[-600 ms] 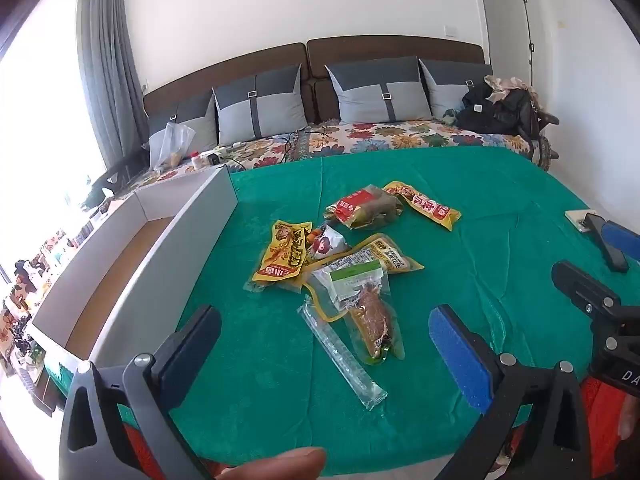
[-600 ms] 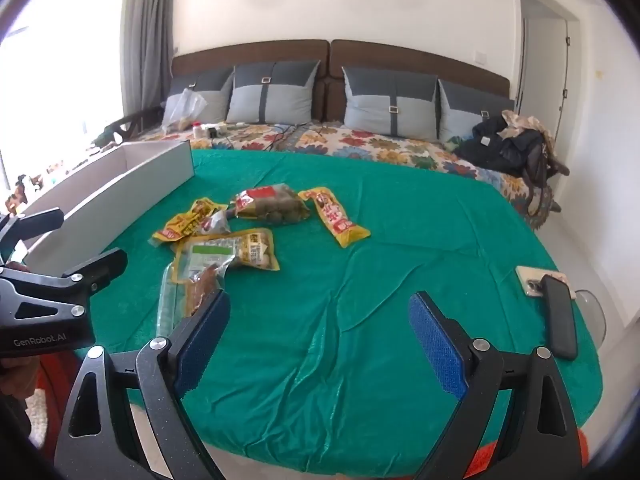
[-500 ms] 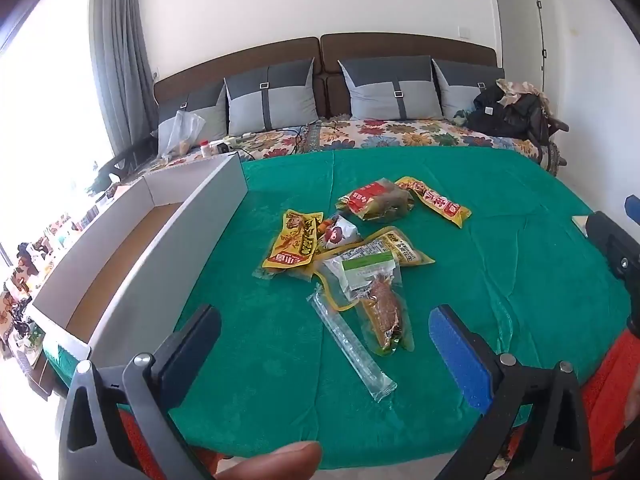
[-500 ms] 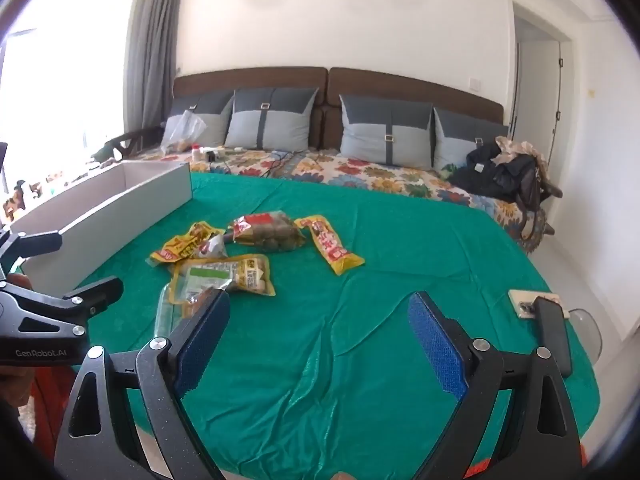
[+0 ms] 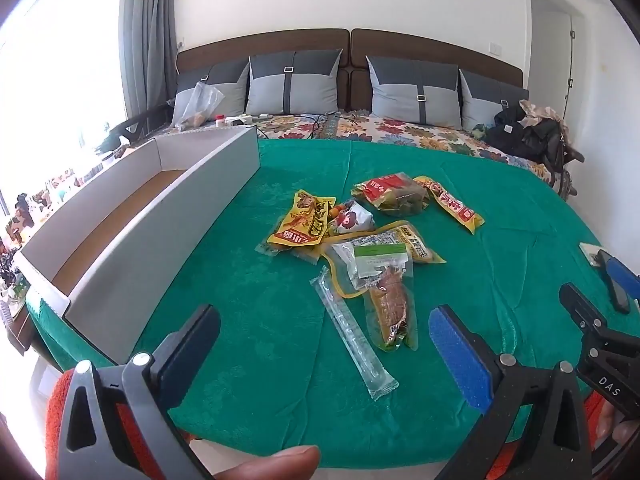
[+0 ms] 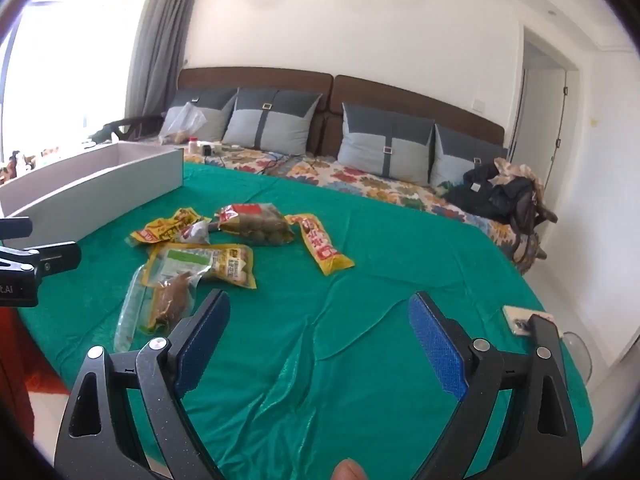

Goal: Organize snacks

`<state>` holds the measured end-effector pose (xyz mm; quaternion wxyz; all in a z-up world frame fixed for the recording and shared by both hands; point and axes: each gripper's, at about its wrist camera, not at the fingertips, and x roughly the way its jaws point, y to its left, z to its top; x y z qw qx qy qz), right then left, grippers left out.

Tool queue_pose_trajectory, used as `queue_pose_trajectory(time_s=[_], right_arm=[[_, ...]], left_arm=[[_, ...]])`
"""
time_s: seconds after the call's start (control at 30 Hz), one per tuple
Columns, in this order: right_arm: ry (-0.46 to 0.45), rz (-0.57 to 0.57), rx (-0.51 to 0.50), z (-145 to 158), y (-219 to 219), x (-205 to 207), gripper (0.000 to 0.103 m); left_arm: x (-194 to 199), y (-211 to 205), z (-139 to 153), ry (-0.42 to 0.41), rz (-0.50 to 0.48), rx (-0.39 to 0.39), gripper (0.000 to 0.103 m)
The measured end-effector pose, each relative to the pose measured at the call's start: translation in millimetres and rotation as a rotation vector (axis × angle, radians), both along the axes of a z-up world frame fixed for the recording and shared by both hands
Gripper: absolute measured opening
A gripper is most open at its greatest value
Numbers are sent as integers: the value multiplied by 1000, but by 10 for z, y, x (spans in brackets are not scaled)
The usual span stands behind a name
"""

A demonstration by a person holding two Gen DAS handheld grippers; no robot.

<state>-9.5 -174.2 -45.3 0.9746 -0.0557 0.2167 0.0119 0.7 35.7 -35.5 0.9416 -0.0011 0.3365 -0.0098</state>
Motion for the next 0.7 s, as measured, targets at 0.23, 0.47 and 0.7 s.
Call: queue_pose_trajectory(time_s=[0.23, 0.47, 0.7], right_arm=[[32, 0, 25, -42, -93, 69, 93], [35, 19, -4, -48, -11, 61, 93], [31, 27, -13, -44, -1, 50, 93]], left_arm=[[11, -11, 2, 3, 7, 18, 103], [47, 38, -39, 20, 18, 10, 103], [51, 47, -47, 19, 25, 15, 103]])
